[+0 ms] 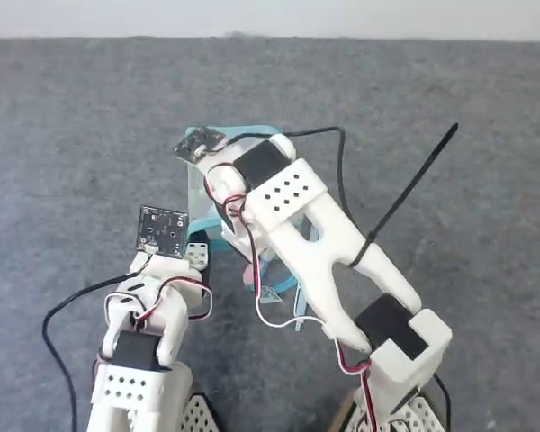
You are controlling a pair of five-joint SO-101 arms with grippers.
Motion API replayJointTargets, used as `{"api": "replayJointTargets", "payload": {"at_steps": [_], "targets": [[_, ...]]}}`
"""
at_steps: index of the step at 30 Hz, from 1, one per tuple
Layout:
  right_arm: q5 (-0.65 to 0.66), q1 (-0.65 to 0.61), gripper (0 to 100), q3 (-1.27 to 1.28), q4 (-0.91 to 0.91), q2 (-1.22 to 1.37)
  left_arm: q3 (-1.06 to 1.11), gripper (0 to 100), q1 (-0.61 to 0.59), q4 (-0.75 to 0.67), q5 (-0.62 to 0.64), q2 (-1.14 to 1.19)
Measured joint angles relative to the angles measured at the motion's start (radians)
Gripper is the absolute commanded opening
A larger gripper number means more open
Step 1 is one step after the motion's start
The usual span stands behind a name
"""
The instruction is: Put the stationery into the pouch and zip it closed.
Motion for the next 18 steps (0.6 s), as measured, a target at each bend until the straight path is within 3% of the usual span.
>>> {"api": "replayJointTargets", "payload": {"at_steps": [5, 12, 18], "targets": [[-0.006, 0.000, 1.5, -0.074, 0.000, 0.026, 0.000, 1, 0.006, 0.000, 0.000, 0.000], [-0.044, -0.008, 23.6, -0.106, 0.000, 0.035, 0.000, 1, 0.006, 0.000, 0.000, 0.000], [-0.044, -0.026, 20.0, -0.107, 0.000, -0.005, 0.000, 1, 0.008, 0.000, 0.000, 0.000]]}}
